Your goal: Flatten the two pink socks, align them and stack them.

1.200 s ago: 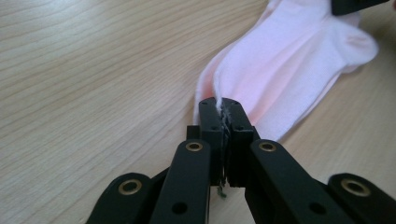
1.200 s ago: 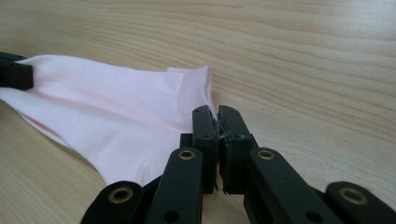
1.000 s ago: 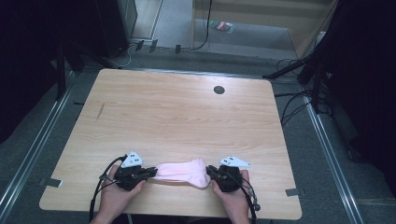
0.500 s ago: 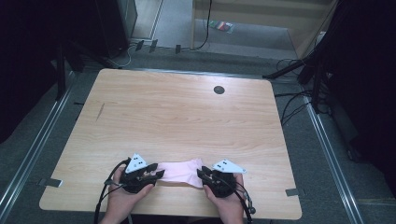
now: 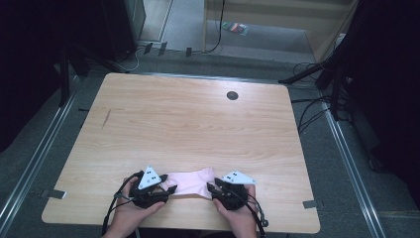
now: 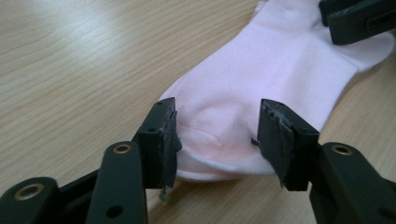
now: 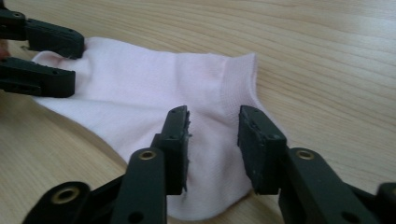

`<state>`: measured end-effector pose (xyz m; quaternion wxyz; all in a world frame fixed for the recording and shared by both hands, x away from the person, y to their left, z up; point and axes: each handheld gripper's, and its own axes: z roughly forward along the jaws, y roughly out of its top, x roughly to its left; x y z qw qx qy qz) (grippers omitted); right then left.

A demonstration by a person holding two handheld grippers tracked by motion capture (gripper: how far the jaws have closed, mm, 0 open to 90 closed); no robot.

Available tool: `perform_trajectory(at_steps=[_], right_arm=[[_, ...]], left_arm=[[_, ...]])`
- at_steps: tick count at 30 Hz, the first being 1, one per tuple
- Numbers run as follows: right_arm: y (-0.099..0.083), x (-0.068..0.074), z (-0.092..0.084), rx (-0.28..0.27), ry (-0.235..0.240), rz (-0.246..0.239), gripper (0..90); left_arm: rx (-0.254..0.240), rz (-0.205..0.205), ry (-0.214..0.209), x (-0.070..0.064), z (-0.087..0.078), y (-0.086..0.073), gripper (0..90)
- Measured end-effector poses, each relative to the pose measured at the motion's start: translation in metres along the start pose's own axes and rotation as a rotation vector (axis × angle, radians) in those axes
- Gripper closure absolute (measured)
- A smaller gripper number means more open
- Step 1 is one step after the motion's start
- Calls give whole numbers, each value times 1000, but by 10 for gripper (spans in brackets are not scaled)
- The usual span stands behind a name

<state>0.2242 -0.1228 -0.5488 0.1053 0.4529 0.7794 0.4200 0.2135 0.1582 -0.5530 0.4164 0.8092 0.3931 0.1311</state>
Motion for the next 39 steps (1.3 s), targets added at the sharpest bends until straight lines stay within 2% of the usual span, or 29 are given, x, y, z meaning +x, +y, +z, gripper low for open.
perform_trajectory(at_steps=[1,4,7,10,13,15,17,20,21,23,28,37,39], right_arm=[[0,0,0,-4,10,4,599],[1,-1,-3,-28,30,0,540],[4,-3,-8,-64,36,-5,451],[7,-6,-14,-93,33,-12,334],[9,-13,-20,-120,31,6,268],[10,-18,-25,-135,42,39,189],[12,-24,-30,-127,33,64,118],[13,-31,-38,-121,23,81,15],[13,-34,-40,-122,26,86,5],[11,-38,-45,-128,24,64,0],[6,-51,-55,-137,-1,67,0],[-9,-82,-73,-137,-84,51,0],[-13,-91,-79,-143,-94,53,0]], left_arm=[[-12,-23,-34,3,-1,0,429],[-62,-54,-64,7,-7,0,342],[-113,-76,-54,10,-14,2,252],[-138,-99,-35,13,-21,4,147],[-144,-109,-31,18,-26,4,74],[-152,-117,-39,23,-30,3,23],[-164,-142,-41,30,-36,1,9],[-172,-165,-16,39,-43,-4,9],[-170,-163,-6,42,-46,-6,9],[-170,-169,16,47,-50,-10,0],[-172,-188,71,60,-63,-20,0],[-173,-221,166,85,-84,-38,0],[-180,-246,181,93,-88,-42,0]])
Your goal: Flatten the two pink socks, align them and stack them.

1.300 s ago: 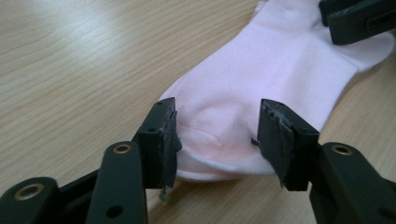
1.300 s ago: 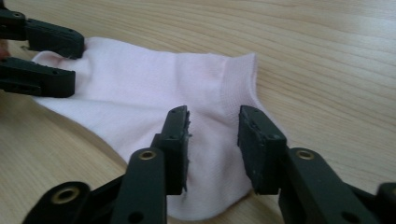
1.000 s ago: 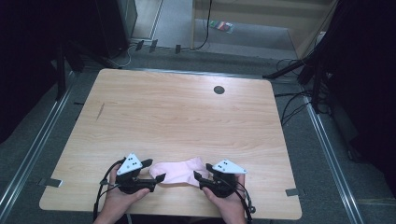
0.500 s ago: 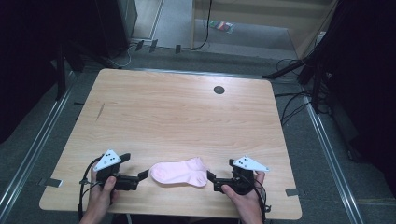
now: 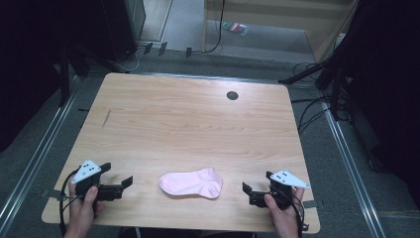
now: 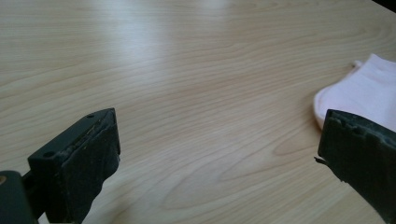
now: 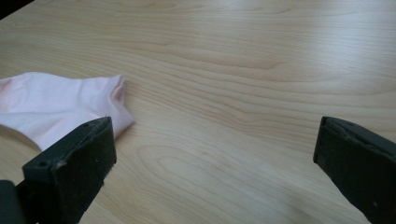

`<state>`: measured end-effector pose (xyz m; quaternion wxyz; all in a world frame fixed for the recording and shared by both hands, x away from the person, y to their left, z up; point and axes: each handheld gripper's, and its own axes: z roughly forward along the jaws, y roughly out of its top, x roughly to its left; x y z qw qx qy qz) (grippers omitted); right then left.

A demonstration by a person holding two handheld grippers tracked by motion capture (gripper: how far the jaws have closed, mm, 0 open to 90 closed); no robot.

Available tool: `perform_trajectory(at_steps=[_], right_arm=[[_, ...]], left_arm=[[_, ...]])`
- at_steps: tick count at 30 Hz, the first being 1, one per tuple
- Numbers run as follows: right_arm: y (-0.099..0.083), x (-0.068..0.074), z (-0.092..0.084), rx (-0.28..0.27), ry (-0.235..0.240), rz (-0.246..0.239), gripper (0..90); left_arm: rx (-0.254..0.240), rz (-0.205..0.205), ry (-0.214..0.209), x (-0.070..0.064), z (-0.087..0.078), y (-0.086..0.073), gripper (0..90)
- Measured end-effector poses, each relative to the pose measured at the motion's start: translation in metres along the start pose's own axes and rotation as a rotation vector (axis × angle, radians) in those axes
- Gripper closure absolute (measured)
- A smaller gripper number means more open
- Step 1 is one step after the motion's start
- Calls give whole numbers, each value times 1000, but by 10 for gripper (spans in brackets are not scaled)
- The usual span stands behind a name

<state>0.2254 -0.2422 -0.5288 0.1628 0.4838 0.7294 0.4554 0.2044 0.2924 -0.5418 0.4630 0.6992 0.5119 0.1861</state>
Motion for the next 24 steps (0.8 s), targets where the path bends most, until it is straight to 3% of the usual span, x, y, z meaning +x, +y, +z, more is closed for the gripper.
perform_trajectory(at_steps=[4,9,11,16,20,24], right_arm=[[-6,-21,-7,1,-42,18,0],[-14,-44,-15,10,-94,28,0],[-16,-51,-17,14,-106,37,0],[-21,-62,-23,27,-134,32,0],[-23,-70,-29,36,-159,26,1],[-26,-79,-36,38,-189,36,6]], left_arm=[[1,-15,47,14,-6,-3,0],[14,10,119,33,-12,-5,0],[2,-24,122,44,-15,-5,0],[4,12,190,57,-24,-7,0],[-15,-2,199,66,-33,-9,0],[9,6,231,72,-36,-12,0]])
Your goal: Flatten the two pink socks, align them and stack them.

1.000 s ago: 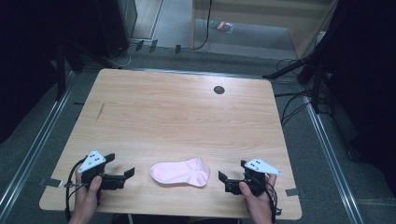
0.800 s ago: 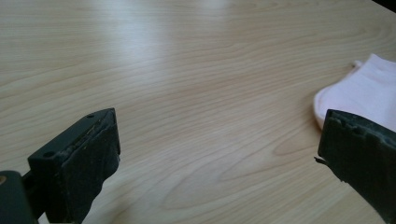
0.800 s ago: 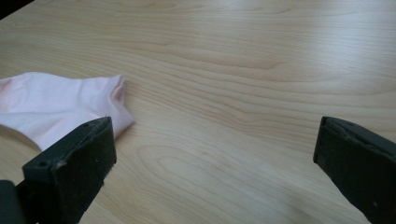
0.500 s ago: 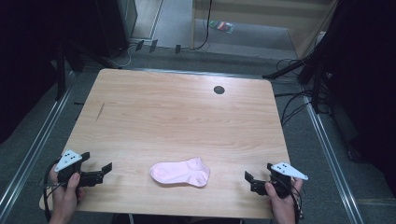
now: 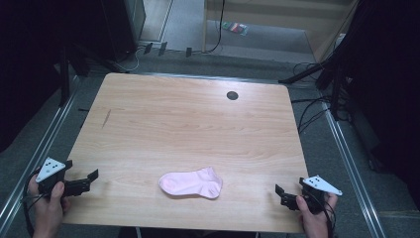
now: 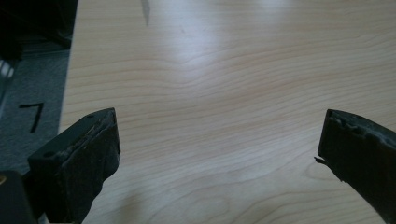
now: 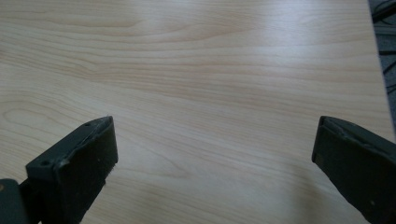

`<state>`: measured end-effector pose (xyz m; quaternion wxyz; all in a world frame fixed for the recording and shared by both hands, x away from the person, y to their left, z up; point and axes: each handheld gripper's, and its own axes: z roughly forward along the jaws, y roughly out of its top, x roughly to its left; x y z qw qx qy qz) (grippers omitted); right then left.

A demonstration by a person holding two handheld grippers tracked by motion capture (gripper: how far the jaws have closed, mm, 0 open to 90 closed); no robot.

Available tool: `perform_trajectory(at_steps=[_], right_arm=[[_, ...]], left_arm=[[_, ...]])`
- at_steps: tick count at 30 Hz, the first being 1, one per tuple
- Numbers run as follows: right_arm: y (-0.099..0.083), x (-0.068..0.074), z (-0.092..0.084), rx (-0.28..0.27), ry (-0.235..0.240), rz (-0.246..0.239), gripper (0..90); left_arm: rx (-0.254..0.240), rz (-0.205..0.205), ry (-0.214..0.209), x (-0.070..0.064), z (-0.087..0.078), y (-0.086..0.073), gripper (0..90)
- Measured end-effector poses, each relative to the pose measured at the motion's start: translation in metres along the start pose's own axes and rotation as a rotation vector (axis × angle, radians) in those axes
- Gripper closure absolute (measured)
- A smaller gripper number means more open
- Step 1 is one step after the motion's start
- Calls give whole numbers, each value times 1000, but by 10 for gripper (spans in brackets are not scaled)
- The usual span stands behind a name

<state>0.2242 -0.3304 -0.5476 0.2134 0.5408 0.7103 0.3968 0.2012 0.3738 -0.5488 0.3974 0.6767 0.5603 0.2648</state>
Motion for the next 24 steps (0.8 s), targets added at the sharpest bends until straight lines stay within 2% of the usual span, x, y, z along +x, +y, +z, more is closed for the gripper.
perform_trajectory(at_steps=[2,6,11,15,24], right_arm=[[-2,-4,-2,8,-19,-4,20],[-3,-9,-4,13,-26,20,27],[-4,-11,-5,-5,-33,54,47],[-4,-14,-4,0,-45,93,61],[-5,-14,-5,-9,-61,107,76]], left_arm=[[1,-16,-6,3,0,-1,0],[-1,-43,-22,5,2,-2,0],[-3,-38,-24,3,2,-3,0],[-12,-60,-40,5,1,-3,0],[-16,-63,-38,4,2,-3,0]])
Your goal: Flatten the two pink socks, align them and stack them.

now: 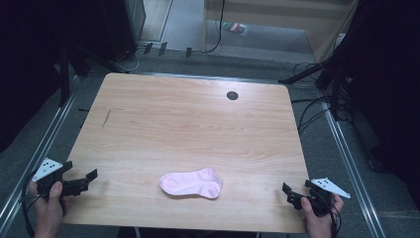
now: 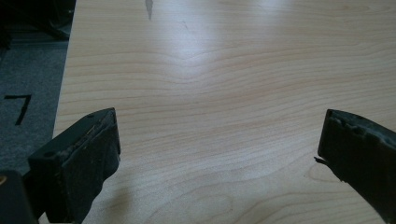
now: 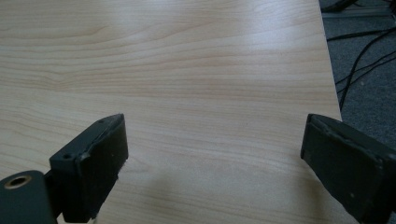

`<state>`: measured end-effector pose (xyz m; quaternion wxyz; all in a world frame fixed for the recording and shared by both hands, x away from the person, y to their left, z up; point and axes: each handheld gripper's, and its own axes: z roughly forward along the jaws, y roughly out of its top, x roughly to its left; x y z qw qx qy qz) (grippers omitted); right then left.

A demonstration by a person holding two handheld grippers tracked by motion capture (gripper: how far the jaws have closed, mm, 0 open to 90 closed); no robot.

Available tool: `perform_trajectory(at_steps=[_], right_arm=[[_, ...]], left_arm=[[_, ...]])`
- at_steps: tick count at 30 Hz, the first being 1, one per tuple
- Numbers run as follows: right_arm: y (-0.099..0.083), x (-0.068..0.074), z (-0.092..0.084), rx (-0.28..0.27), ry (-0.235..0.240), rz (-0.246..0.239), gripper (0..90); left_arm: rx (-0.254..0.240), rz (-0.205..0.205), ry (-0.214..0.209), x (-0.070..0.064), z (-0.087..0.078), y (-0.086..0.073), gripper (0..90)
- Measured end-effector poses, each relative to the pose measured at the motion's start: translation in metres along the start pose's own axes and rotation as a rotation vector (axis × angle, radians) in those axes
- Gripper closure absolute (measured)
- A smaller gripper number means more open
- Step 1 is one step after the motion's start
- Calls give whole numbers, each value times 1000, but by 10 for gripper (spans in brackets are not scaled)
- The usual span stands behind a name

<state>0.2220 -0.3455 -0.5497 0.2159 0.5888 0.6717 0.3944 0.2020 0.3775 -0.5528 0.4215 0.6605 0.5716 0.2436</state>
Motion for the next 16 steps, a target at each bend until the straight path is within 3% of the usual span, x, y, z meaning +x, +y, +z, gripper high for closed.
perform_trajectory(at_steps=[7,16], right_arm=[[0,-2,0,-18,-7,30,79],[2,-1,2,-18,-14,32,88]], left_arm=[[3,-5,-3,0,1,0,0],[10,-13,-10,2,4,2,0]])
